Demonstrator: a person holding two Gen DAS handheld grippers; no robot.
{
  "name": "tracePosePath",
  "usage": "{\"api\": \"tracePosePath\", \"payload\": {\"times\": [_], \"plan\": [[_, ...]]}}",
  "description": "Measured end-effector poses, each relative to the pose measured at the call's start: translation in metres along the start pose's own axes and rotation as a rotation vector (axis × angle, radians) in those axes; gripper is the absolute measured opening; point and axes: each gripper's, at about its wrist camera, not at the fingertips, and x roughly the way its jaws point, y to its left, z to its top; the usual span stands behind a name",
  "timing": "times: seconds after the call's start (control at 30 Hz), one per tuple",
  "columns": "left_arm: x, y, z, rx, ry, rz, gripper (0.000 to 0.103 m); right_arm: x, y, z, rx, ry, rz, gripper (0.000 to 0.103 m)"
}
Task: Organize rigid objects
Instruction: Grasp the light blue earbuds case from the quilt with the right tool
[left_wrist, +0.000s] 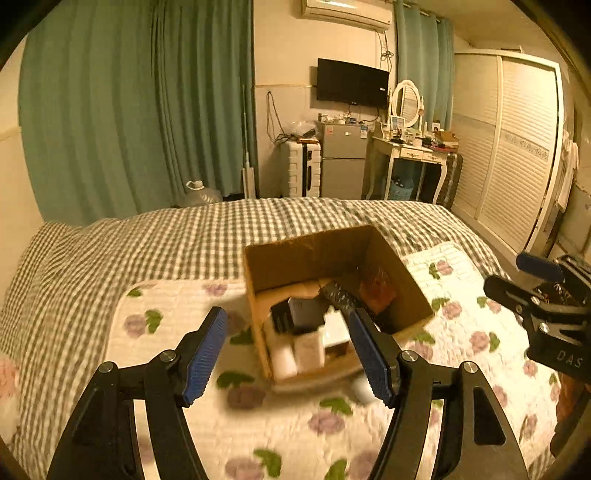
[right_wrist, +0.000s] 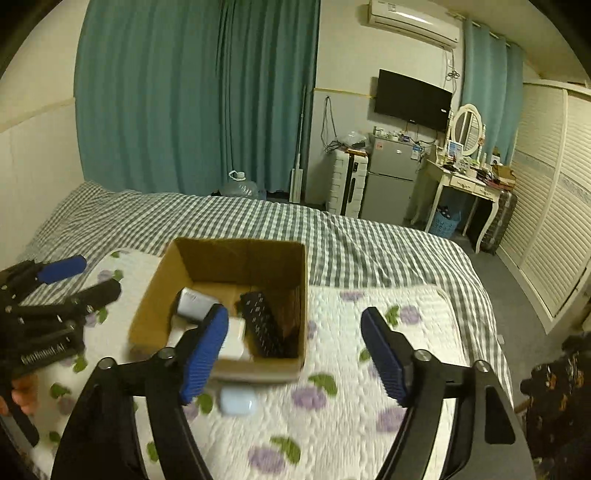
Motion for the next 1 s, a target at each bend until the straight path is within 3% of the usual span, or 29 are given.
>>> {"api": "tracePosePath", "payload": {"times": [0.2,0.43,0.57,0.73,0.87,0.97,1.0], "plan": [[-0.012,0.009,-0.051,0.035,0.037,0.045,0.071,0.008,0.011,-0.052,0.052,0.044,0.038,0.077],[0.042,0.010,-0.103,0.081,0.164,0.055,0.071,0.078,0.043,-0.103,-0.043,0.198,0.096,0.077],[0.077,0.013,-0.111,0.015,0.246,0.045,0.071,0.124,0.049,-0.120,-0.061,0.287,0.096,0.077],[0.104,0.023,-0.114,-0.106,0.280,0.053,0.071,0.165,0.049,-0.116,-0.016,0.323,0.114,0.077],[0.116,0.024,-0.121,-0.166,0.310,0.041,0.071,0.186,0.057,-0.135,-0.056,0.373,0.092,0.077],[0.117,0.020,-0.126,-0.144,0.321,0.069,0.071,0.178,0.055,-0.134,-0.051,0.346,0.092,0.051],[0.115,0.018,-0.125,-0.141,0.317,0.070,0.071,0.174,0.053,-0.135,-0.039,0.338,0.101,0.051]]}}
